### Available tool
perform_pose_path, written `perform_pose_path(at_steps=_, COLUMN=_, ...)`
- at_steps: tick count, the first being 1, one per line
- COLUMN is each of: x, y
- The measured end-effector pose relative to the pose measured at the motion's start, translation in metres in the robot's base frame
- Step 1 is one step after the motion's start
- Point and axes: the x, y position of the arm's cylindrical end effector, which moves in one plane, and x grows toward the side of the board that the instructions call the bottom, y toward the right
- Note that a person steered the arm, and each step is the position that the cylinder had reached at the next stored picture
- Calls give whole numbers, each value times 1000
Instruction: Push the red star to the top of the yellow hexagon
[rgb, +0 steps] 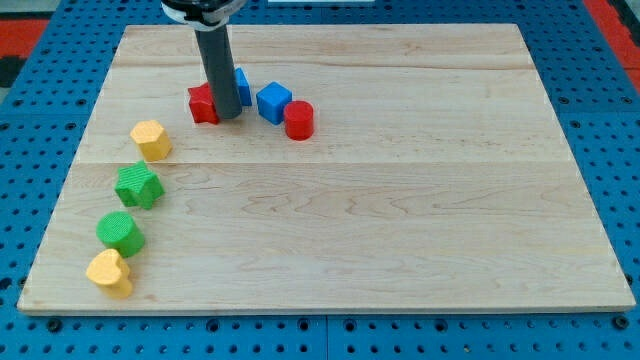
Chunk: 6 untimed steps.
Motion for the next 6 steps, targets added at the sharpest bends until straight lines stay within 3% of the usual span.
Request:
perform_pose_path(at_steps=2, x=-26, y=-27)
perform_pose_path(at_steps=6, x=-18, y=-46)
